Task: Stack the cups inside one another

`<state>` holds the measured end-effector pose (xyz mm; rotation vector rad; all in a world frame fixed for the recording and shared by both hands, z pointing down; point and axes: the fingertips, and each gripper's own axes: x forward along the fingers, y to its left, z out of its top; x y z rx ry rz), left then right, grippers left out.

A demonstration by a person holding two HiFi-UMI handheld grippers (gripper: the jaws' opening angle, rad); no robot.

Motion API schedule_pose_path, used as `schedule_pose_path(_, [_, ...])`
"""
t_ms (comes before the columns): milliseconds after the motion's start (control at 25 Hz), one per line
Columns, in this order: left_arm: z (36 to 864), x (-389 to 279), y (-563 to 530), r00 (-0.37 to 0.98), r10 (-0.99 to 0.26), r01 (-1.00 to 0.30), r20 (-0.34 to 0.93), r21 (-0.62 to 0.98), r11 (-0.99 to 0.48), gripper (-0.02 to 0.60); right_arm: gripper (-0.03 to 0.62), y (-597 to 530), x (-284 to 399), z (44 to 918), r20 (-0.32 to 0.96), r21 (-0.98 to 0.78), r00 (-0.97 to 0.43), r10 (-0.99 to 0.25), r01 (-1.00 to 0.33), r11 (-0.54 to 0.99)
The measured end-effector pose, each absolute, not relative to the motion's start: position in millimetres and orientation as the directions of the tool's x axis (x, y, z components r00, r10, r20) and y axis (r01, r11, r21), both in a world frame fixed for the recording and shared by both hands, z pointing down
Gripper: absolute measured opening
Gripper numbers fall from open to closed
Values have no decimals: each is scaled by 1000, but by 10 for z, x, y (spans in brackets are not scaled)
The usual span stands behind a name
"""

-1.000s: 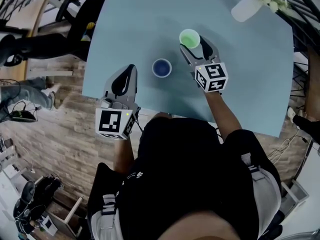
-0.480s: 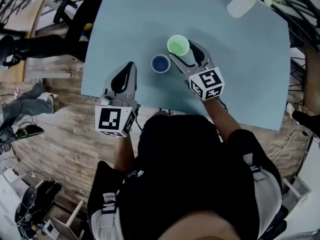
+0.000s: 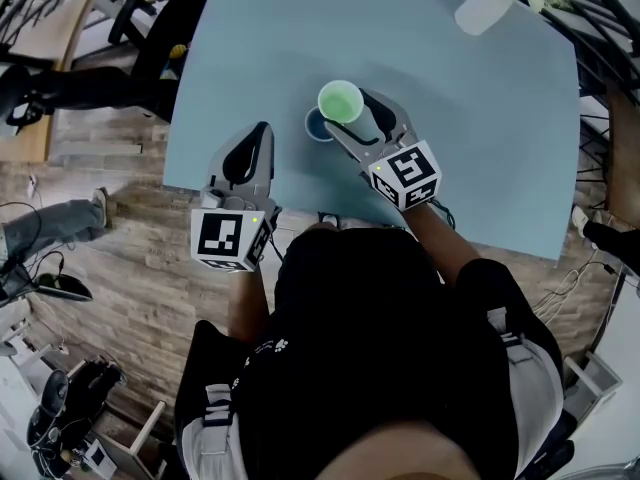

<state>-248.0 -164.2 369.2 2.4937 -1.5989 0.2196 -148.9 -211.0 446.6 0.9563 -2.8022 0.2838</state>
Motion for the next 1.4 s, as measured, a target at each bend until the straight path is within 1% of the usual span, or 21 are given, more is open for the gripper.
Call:
schedule_pose_path(640, [3665, -2499, -1577, 420, -883, -907, 207, 61, -417, -9, 318, -1868, -1700, 4608, 262, -108, -811, -523, -563, 819])
schedule_pose_path(1400, [3680, -2593, -1423, 400, -890, -916, 219, 54, -398, -9, 318, -1804, -1747, 4943, 347, -93, -791, -504, -564, 821])
